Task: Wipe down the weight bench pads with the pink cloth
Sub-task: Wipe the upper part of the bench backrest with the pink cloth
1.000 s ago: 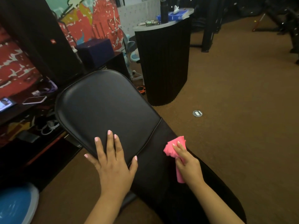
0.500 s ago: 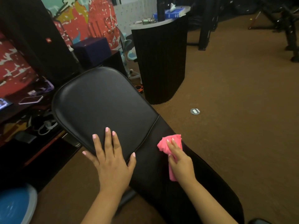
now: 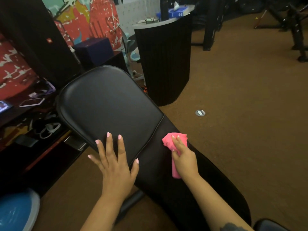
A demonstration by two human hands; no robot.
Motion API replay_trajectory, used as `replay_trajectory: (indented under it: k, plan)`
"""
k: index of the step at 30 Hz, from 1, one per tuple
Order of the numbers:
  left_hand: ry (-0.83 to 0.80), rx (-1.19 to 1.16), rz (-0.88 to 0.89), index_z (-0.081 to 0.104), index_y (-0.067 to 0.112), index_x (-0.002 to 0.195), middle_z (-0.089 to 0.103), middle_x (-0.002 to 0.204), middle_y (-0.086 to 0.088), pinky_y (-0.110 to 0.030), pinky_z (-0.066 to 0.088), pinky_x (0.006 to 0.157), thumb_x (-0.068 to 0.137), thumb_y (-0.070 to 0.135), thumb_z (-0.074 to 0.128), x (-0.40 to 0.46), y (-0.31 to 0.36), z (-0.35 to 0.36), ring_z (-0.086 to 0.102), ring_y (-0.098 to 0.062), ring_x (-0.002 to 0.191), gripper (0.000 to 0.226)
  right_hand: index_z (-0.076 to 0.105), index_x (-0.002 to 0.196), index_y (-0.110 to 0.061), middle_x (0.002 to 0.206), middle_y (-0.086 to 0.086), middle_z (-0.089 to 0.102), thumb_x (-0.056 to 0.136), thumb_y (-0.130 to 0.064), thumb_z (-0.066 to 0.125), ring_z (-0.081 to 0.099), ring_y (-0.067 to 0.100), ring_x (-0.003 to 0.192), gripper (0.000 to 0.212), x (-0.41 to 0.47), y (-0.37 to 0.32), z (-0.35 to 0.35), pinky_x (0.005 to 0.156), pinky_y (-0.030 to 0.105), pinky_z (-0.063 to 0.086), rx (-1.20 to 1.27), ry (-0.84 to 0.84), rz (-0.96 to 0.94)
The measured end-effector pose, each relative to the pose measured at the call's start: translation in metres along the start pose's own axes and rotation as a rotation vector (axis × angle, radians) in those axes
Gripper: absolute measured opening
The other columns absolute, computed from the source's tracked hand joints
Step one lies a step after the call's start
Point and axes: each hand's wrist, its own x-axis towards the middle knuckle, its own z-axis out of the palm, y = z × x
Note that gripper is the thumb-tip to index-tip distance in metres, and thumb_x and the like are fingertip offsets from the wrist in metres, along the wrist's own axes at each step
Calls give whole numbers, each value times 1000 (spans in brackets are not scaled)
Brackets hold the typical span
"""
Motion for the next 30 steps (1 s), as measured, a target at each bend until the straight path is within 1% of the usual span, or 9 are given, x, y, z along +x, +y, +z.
replay_trajectory:
  k: [4, 8, 12, 15, 19, 23, 26, 28, 30]
  plan:
    - [32, -40, -22, 9, 9, 153, -4, 159, -19, -73, -1, 105, 83, 49, 42, -5, -1, 1, -15, -40, 145, 87, 46, 131, -37, 142, -16, 39, 87, -7, 57, 49, 10, 123, 55, -30, 13, 4, 101, 17, 31, -5, -62, -72]
    - [28, -67, -24, 7, 10, 154, -7, 160, -19, -71, -2, 105, 82, 51, 42, -9, -3, 2, -17, -39, 145, 90, 45, 131, -37, 143, -15, 38, 88, -7, 56, 45, 8, 126, 54, -33, 32, -6, 104, 19, 29, -54, -61, 13]
    - [20, -83, -21, 8, 10, 153, -6, 159, -21, -74, 1, 103, 81, 50, 42, -13, -6, 0, -17, -40, 145, 90, 44, 134, -34, 145, -11, 38, 88, -8, 53, 49, 13, 123, 54, -19, 16, -3, 104, 25, 34, -42, -32, 57]
    - [8, -101, -14, 7, 11, 154, -5, 159, -22, -76, 3, 103, 81, 50, 42, -18, -3, 1, -16, -41, 145, 89, 42, 136, -33, 146, -11, 36, 89, -9, 52, 51, 15, 121, 54, -21, -1, 4, 102, 25, 35, -24, -27, 17]
    - [-21, -102, -10, 8, 12, 154, -3, 159, -22, -77, 5, 102, 80, 50, 42, -25, -4, 3, -11, -44, 145, 90, 41, 135, -38, 145, -17, 35, 88, -11, 55, 52, 11, 119, 56, -44, 0, 13, 101, 21, 36, -59, -73, -70]
    - [-60, -121, -5, 8, 12, 154, -4, 160, -20, -75, 4, 102, 79, 50, 41, -27, -2, 1, -12, -45, 145, 90, 34, 133, -44, 142, -21, 33, 89, -11, 56, 51, 8, 120, 59, -58, 20, 5, 101, 19, 35, -88, -82, -31]
    - [-57, -128, 4, 9, 12, 154, -6, 160, -19, -74, 4, 102, 80, 45, 55, -30, -3, 1, -13, -43, 145, 93, 38, 136, -38, 146, -15, 34, 90, -11, 53, 49, 10, 122, 55, -52, 21, 1, 102, 22, 34, -113, -72, 44]
    - [-56, -134, 7, 7, 13, 154, -7, 160, -19, -73, 4, 103, 78, 34, 74, -32, -4, 1, -12, -42, 146, 104, 38, 138, -35, 148, -11, 34, 91, -11, 51, 49, 14, 122, 54, -44, 14, 2, 103, 25, 34, -102, -54, 66]
    - [-71, -143, 10, 4, 13, 154, -8, 160, -19, -73, 5, 104, 73, 28, 81, -32, -3, 1, -11, -42, 146, 113, 38, 139, -32, 148, -9, 35, 90, -10, 49, 51, 19, 120, 54, -39, 4, 5, 101, 28, 36, -87, -30, 91]
